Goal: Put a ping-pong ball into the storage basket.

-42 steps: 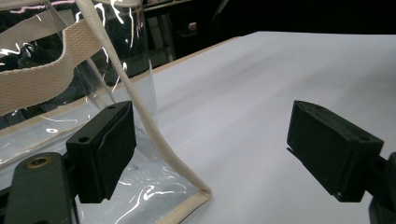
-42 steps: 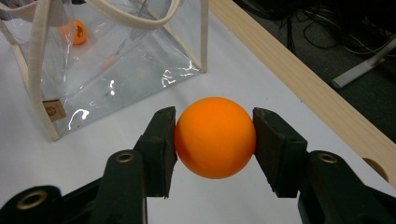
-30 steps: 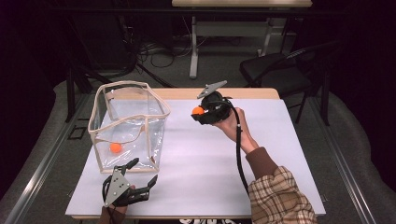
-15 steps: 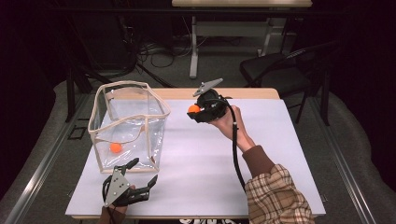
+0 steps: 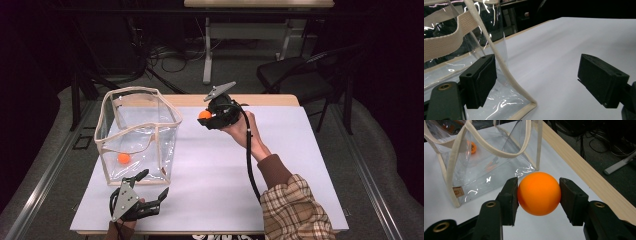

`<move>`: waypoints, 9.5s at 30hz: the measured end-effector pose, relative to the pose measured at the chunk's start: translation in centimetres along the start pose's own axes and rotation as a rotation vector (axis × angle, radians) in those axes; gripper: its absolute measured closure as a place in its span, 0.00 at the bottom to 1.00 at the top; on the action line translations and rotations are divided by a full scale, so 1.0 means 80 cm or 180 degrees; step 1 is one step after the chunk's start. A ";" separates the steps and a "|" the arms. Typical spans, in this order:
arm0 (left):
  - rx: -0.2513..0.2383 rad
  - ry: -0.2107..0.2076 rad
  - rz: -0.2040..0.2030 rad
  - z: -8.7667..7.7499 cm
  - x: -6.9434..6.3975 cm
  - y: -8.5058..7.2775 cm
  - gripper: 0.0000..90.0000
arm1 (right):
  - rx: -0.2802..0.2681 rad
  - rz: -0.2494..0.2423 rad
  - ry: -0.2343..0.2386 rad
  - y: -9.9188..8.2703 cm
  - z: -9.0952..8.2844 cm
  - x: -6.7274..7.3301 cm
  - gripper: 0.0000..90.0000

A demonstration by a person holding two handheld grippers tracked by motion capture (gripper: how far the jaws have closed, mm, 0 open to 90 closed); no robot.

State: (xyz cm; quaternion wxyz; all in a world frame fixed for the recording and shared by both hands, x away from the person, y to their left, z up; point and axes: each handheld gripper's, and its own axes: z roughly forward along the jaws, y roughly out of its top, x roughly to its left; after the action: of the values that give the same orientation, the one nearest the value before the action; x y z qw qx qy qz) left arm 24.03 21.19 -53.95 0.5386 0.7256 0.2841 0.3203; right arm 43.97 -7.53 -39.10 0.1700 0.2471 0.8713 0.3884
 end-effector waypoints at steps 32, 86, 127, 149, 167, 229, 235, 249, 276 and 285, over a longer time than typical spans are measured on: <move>-0.0003 -0.0003 -0.0012 0.000 0.000 0.000 0.17 | -0.0065 -0.0024 -0.0002 0.020 0.006 0.000 0.57; -0.0008 -0.0017 -0.0005 0.000 0.000 0.000 0.17 | -0.0210 -0.0053 -0.0012 0.066 0.017 0.008 0.57; -0.0019 -0.0017 -0.0019 -0.001 0.000 0.000 0.17 | -0.0276 -0.0084 0.0041 0.091 0.050 0.029 0.57; -0.0020 -0.0020 -0.0016 -0.001 0.000 0.000 0.17 | -0.0306 -0.0090 0.0033 0.100 0.065 0.042 0.57; -0.0026 -0.0018 -0.0028 -0.001 0.001 0.000 0.17 | -0.0296 -0.0090 0.0066 0.104 0.072 0.044 0.57; -0.0040 -0.0022 -0.0043 -0.002 0.001 0.000 0.17 | -0.0108 -0.0039 0.0237 0.110 0.119 0.063 0.47; -0.0038 -0.0026 -0.0028 -0.003 0.002 0.000 0.17 | -0.0179 0.0054 0.0299 0.106 0.103 0.054 0.29; -0.0017 0.0027 -0.0035 -0.007 0.000 -0.001 0.17 | -0.0234 0.0116 0.0331 0.072 0.073 0.034 0.11; -0.0019 -0.0006 -0.0022 -0.004 0.000 0.001 0.17 | -0.0135 0.0072 0.0214 -0.012 0.030 0.028 0.02; -0.0020 -0.0009 -0.0031 -0.004 0.000 0.000 0.17 | -0.0154 0.0093 0.0135 -0.041 0.015 0.026 0.01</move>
State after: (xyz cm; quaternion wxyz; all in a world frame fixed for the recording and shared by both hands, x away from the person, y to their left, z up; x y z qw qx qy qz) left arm 23.78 21.41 -53.86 0.5429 0.7230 0.2859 0.3176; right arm 41.90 -7.53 -42.56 0.1518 0.2474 0.8613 0.4170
